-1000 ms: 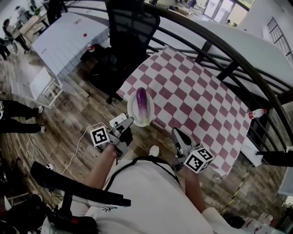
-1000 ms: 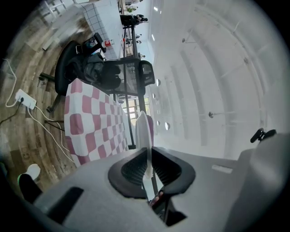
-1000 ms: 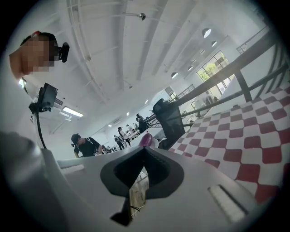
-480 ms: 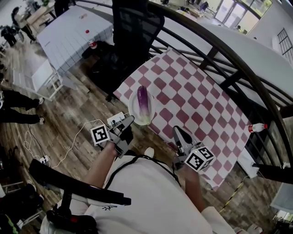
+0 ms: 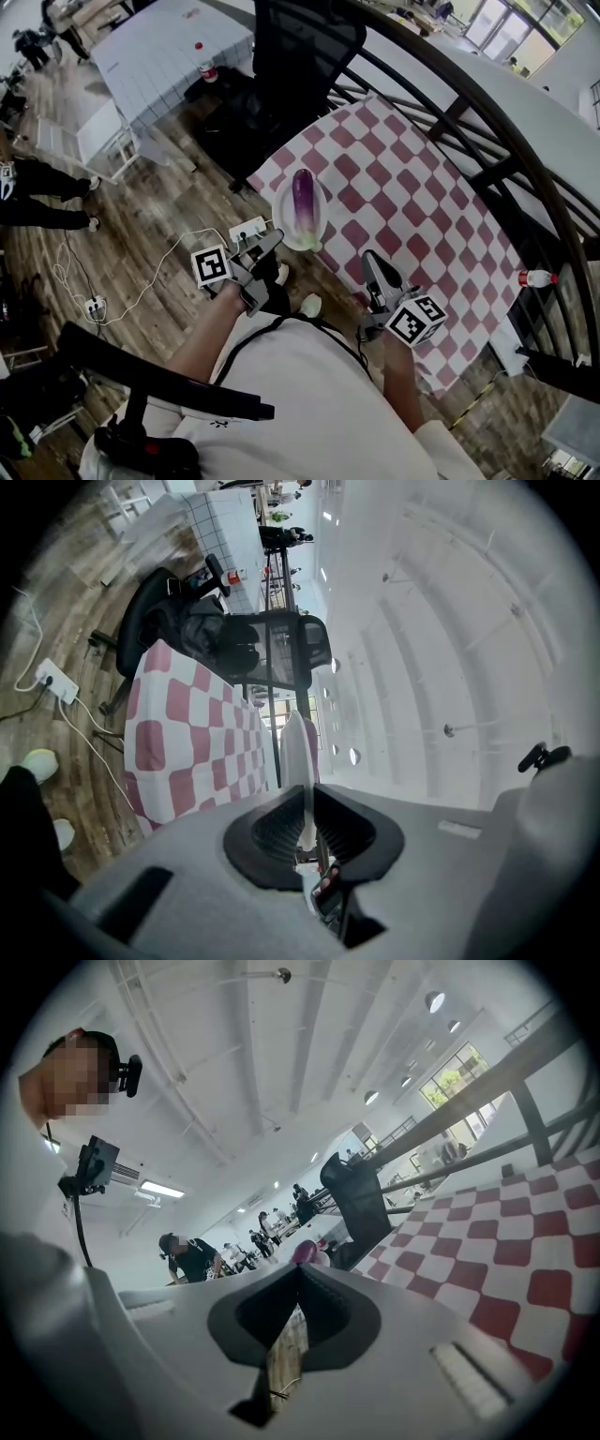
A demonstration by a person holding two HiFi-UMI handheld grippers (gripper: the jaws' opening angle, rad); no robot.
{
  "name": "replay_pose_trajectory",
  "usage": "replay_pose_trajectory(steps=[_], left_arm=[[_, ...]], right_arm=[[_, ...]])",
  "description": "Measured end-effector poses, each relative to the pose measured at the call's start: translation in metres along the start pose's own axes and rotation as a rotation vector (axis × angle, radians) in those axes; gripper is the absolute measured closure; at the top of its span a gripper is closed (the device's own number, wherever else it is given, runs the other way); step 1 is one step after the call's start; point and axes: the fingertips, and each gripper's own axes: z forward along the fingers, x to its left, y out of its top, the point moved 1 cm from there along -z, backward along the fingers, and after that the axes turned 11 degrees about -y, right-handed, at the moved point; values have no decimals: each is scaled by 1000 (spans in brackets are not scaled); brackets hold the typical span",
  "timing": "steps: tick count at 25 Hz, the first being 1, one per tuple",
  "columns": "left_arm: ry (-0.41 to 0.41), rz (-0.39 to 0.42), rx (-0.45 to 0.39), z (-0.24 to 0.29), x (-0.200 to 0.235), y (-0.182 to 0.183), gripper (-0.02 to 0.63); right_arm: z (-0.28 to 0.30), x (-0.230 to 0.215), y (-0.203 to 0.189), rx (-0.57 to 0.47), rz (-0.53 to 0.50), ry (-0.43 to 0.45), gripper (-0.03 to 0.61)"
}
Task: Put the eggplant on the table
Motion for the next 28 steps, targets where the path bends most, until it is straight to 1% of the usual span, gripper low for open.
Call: replay_pose_trajectory(steps=[5,12,16,20,24,28], left_arm=[[1,1,-7,-6,5,20,575],[-13,-6,58,3,9,78,575],[-25,-15,97,11,16,102,575],[-27,-46,171,17,35,113,575],[-19,-60,262,25,64,122,575],[-32,-110,341,33,93,124,577]], right_arm=[[19,7,-5,13,-5,7,571],[76,33,4,-10,-11,-19,571],[100,39,8,-14,-13,-33,571],[116,31,8,-19,-30,-88,571],[123,17,7,-38,-5,-154,571],[126,5,4,-37,13,-220,571]])
